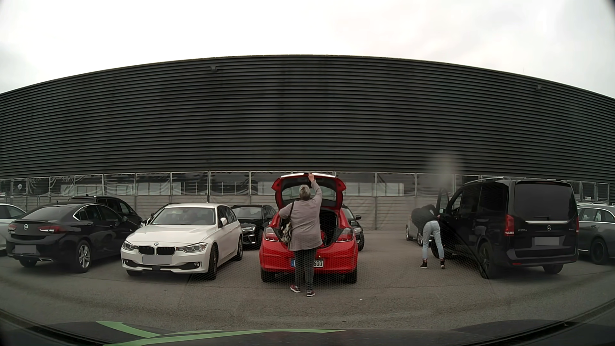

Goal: Follow the waypoints while adhering to traffic rules and regulations

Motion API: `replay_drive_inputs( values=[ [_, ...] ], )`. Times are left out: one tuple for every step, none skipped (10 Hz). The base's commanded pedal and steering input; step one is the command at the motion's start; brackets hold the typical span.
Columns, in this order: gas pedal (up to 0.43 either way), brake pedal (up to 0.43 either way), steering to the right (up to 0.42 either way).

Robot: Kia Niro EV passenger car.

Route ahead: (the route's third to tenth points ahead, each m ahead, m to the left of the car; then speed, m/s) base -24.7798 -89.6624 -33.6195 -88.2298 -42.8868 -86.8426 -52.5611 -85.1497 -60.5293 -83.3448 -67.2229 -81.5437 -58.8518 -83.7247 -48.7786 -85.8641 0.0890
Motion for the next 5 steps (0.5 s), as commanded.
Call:
replay_drive_inputs(
  values=[
    [0.000,0.000,-0.030],
    [0.000,0.000,-0.030],
    [0.000,0.000,-0.032],
    [0.000,0.000,-0.035],
    [0.000,0.000,-0.042]
  ],
)
